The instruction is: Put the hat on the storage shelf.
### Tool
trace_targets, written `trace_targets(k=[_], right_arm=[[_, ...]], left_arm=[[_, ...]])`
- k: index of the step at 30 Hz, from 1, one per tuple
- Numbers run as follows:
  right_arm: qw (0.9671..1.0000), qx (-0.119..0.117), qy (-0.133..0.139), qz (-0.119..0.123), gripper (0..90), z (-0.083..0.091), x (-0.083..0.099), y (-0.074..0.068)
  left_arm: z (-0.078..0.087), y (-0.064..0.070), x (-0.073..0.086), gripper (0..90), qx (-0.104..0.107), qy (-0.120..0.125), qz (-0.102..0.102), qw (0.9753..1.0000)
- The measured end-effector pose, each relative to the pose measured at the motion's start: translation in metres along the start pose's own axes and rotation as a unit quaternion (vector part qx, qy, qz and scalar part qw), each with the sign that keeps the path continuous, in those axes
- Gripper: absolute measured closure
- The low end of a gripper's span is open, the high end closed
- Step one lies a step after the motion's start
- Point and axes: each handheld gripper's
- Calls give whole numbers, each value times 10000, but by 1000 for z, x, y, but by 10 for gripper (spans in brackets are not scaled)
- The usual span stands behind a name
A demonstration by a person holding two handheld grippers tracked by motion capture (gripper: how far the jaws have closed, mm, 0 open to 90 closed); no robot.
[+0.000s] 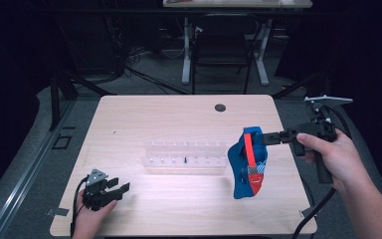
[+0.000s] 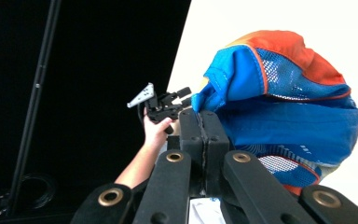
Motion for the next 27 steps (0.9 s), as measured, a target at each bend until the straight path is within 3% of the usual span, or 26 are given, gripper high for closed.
trace_targets(k=[15,27], right_arm=[[9991,-315,206,189,900,-5,-10,-13],[9985,-380,183,338,900,-15,-20,-25]], left_arm=[[1,-1,-1,459,50,105,125,9999],[0,0,-1,444,78,77,116,9999]])
Point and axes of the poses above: each handheld gripper's, and its own axes: z roughly backward along the jaws, x roughly out of its underside, y roughly to its right, and after that the axes turned 15 degrees about -x, right-handed
